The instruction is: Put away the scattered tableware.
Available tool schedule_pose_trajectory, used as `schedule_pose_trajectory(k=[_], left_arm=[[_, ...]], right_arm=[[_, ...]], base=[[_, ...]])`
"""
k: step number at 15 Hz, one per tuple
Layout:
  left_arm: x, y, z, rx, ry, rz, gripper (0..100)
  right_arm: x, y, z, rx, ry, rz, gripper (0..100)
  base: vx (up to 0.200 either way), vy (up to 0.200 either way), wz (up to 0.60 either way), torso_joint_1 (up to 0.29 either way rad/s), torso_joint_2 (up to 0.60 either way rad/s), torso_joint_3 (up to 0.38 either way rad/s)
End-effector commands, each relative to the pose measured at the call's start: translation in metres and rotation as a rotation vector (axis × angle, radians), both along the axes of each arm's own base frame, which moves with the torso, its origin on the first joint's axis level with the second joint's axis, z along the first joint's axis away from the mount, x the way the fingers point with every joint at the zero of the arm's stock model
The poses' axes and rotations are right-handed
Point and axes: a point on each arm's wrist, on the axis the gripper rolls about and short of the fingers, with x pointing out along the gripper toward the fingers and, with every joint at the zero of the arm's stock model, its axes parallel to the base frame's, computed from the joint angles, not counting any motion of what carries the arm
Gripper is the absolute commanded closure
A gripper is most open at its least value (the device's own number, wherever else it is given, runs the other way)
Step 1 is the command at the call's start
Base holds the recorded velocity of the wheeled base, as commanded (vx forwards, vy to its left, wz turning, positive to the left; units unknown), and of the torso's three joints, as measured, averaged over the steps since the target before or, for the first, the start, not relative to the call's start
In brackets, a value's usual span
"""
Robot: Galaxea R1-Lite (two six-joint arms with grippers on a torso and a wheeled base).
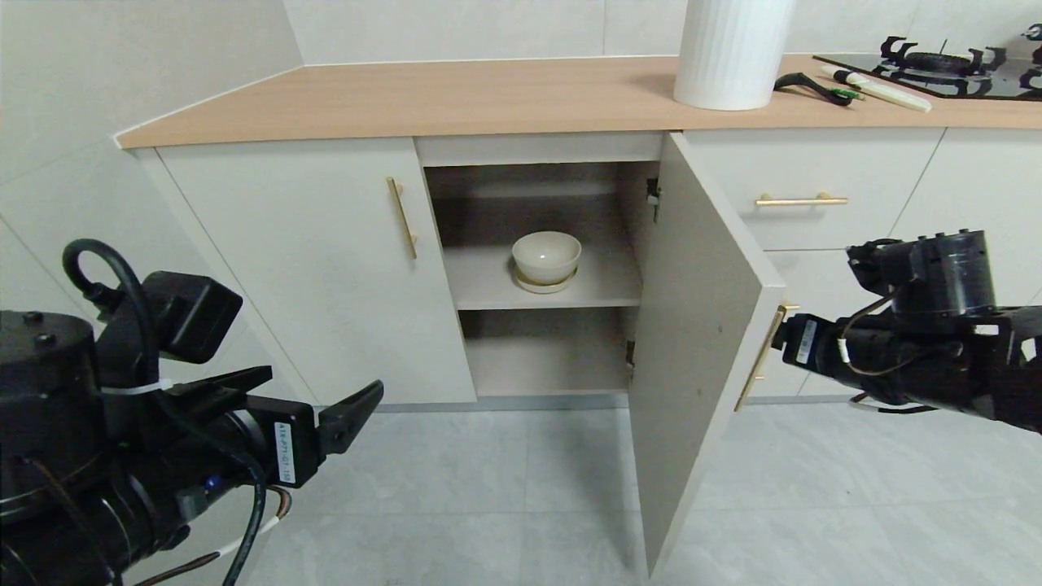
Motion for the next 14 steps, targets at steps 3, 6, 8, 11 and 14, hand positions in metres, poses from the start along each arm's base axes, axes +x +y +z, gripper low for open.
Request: schedule_pose_trajectory(k=[3, 6, 8, 11, 14], left_arm=[[-0.001, 0.001, 0.001, 0.005, -0.006, 0.001, 0], [0.0, 0.0, -0.002, 0.023, 0.002, -0.001, 0], [0.0, 0.0, -0.003, 0.027, 0.009, -0.001, 0], [0.002, -0.001, -0.007, 0.034, 0.022, 0.001, 0], [0.002, -0.001, -0.009, 0.04, 0.029, 0.002, 0]], right_arm=[[0.022, 0.058, -0.021, -0.014, 0.045, 0.147, 0], [0.029, 0.084, -0.027, -0.002, 0.042, 0.198, 0], [0.033, 0.096, -0.037, 0.038, 0.022, 0.203, 0], [0.042, 0.105, -0.049, 0.063, -0.014, 0.196, 0], [0.041, 0.104, -0.047, 0.069, -0.022, 0.195, 0]], base=[[0.0, 0.0, 0.0, 0.0, 0.0, 0.0], [0.0, 0.0, 0.0, 0.0, 0.0, 0.0], [0.0, 0.0, 0.0, 0.0, 0.0, 0.0], [0.0, 0.0, 0.0, 0.0, 0.0, 0.0], [0.0, 0.0, 0.0, 0.0, 0.0, 0.0]])
